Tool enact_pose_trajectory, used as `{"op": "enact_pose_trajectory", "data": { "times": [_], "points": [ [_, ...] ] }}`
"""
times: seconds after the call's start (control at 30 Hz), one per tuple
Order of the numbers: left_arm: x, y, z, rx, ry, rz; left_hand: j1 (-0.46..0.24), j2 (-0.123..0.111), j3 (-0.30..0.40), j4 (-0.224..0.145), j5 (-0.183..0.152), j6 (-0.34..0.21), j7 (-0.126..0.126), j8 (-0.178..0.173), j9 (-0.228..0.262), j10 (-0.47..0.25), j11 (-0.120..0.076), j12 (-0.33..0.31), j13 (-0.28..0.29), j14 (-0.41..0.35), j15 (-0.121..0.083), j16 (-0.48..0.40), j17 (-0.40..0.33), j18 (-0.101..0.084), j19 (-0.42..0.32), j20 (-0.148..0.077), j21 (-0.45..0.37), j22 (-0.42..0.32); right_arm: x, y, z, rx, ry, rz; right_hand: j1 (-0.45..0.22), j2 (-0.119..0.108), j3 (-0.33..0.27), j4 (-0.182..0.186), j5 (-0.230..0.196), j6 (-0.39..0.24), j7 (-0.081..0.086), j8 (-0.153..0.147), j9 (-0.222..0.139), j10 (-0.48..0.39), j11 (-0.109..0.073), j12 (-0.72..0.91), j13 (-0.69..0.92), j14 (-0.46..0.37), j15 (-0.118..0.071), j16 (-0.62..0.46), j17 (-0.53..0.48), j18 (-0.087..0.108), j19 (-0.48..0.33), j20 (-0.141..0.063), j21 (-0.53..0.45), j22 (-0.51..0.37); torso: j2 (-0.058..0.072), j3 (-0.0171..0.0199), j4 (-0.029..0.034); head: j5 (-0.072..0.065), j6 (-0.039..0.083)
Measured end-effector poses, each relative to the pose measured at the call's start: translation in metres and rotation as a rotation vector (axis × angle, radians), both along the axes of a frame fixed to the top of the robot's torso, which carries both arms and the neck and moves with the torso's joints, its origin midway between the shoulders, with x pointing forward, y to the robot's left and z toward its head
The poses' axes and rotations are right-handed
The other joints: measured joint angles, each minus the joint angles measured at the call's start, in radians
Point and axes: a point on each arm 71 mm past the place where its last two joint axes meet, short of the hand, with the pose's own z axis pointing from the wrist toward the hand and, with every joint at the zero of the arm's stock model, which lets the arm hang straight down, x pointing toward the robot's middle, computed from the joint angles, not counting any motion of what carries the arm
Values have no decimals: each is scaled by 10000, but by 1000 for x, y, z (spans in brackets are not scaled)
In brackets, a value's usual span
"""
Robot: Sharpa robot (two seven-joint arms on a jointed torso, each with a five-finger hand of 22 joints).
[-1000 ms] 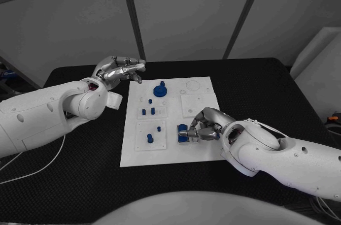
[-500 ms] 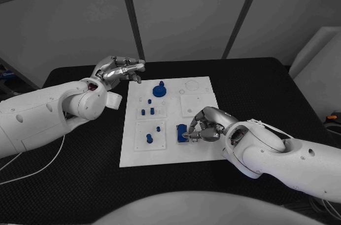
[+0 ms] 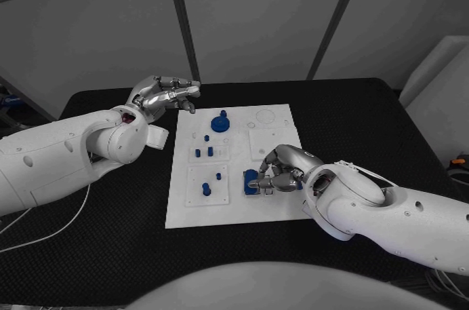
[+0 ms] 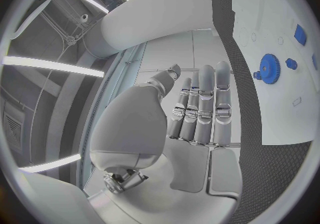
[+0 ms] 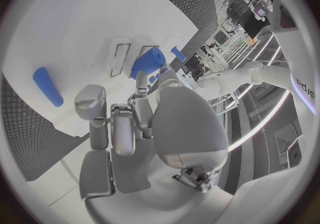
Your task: Assemble the parts on the task board
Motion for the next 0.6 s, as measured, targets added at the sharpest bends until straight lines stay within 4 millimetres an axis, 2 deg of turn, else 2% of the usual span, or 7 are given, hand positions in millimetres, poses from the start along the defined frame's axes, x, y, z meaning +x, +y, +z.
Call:
{"op": "enact_pose_trajectory", "data": {
  "times": [0.27,0.4,0.43,0.6],
  "points": [
    [0,0,0,1,3,0,0,0,0,0,0,0,0,0,0,0,0,0,0,0,0,0,0,0,0,0,0,1,0,2,2,-207,-188,191,213,11,82,-81,-124,3,-2,4,14,90,-19,51,86,0,0,0,-1,0,0,0,0,31,-5,3,-12,17,-43],
    [0,0,0,2,5,1,0,0,0,0,0,0,0,0,0,0,0,0,0,0,0,0,1,-1,0,0,0,1,0,-1,3,-314,-298,190,264,54,179,-180,-137,35,-34,39,26,91,-19,53,124,0,1,0,2,0,0,0,0,49,-11,6,-13,12,-43],
    [0,0,0,2,7,0,0,0,0,0,0,0,0,0,0,0,0,0,0,0,0,0,1,0,0,0,0,1,1,-2,1,-412,-282,144,486,130,240,-240,-112,35,-34,39,26,90,-18,85,202,0,2,-1,4,0,0,1,0,48,-11,8,-12,11,-39],
    [0,1,0,8,12,10,0,0,0,0,0,0,0,0,0,0,0,0,0,0,0,0,1,0,0,0,0,1,1,-9,-4,-720,-190,-30,510,102,199,-199,-103,35,-34,39,25,89,-18,91,192,0,3,-1,8,0,-1,0,0,59,-12,9,-14,6,-22]
  ]
}}
